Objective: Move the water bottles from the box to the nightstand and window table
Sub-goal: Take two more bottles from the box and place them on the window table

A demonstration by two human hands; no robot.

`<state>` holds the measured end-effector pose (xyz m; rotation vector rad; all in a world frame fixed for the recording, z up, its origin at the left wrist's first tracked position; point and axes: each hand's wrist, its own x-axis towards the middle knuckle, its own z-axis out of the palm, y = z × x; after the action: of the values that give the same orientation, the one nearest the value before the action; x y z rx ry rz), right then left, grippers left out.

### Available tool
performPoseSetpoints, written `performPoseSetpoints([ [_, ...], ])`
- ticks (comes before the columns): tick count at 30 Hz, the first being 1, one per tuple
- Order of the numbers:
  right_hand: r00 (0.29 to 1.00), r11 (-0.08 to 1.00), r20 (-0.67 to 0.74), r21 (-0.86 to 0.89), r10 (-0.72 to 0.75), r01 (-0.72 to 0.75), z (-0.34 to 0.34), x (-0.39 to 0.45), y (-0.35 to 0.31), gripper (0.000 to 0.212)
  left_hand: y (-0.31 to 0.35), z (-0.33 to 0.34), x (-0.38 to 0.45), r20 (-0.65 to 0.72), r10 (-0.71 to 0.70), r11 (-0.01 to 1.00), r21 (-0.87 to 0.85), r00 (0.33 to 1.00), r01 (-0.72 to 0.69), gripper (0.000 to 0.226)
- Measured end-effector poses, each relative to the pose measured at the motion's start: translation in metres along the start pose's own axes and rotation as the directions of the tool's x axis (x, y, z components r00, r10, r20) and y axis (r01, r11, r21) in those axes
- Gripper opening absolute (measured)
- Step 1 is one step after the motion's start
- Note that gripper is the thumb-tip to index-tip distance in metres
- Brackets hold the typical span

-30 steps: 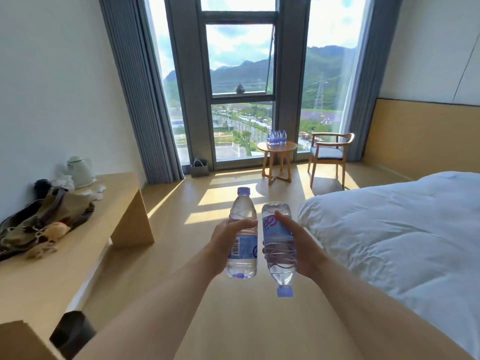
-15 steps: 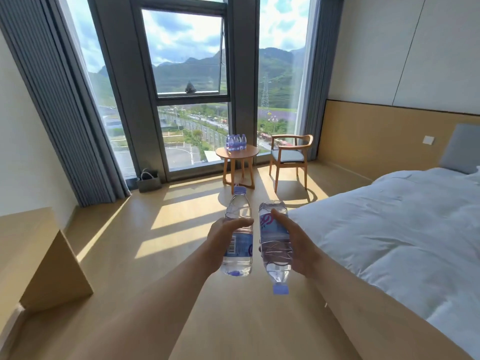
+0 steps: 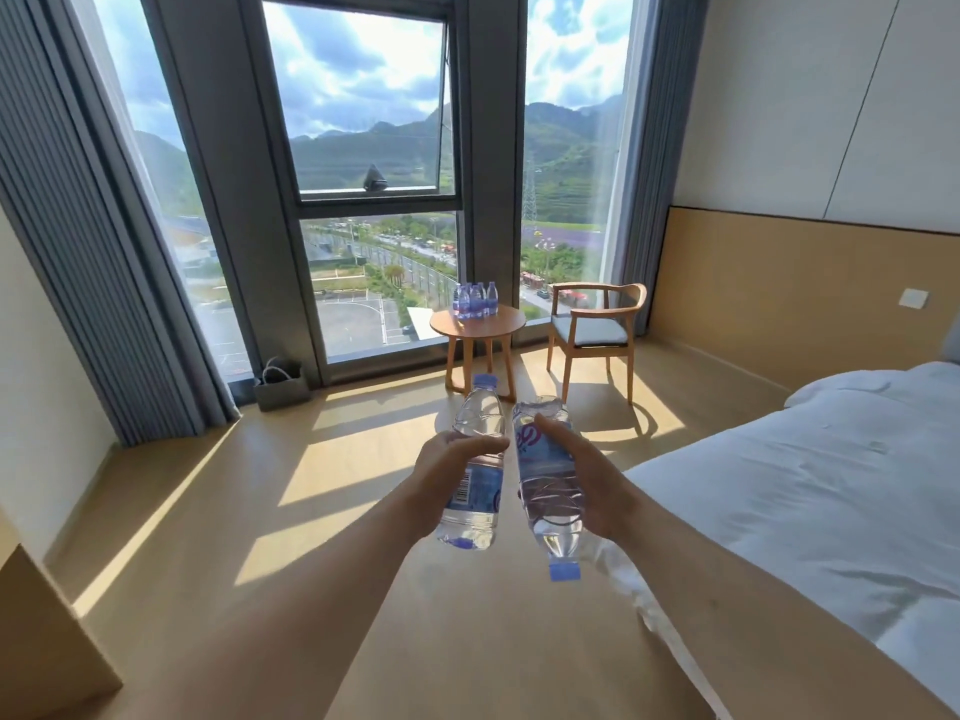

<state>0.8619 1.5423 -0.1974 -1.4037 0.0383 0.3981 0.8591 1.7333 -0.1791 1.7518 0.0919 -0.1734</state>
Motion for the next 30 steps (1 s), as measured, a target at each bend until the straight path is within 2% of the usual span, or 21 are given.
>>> performPoseSetpoints([
  [8,1.000,0.999,0.012,0.045,-0.028,0.028,-0.020,0.165,-0.076,0.070,0.049,-0.027,0.169,-0.010,0.007,0.999,-0.033,1.000,-0.007,0.038],
  [15,0.998,1.000,-0.058,-0.016,-0.003,0.002,-0.027,0.290,-0.093,0.084,0.041,-0.051,0.296,0.000,-0.018,0.998,-0.064,1.000,0.018,0.035],
  [19,0.996,1.000,-0.088,0.011,-0.011,0.012,-0.029,0.376,-0.098,0.082,0.042,-0.073,0.385,0.021,-0.006,0.998,-0.056,1.000,0.008,0.031],
  [26,0.985,0.998,-0.172,0.057,-0.013,0.023,-0.027,0.538,-0.140,0.066,0.076,-0.124,0.544,0.126,0.016,0.999,-0.041,0.992,-0.011,0.058],
  [28,0.986,0.996,-0.165,0.089,-0.009,0.024,-0.026,0.576,-0.151,0.060,0.084,-0.137,0.584,0.145,0.007,0.999,-0.045,0.989,-0.001,0.058],
  [30,0.986,0.993,-0.168,0.114,0.000,0.019,-0.028,0.612,-0.159,0.064,0.090,-0.147,0.623,0.168,0.011,0.999,-0.051,0.986,-0.002,0.055],
])
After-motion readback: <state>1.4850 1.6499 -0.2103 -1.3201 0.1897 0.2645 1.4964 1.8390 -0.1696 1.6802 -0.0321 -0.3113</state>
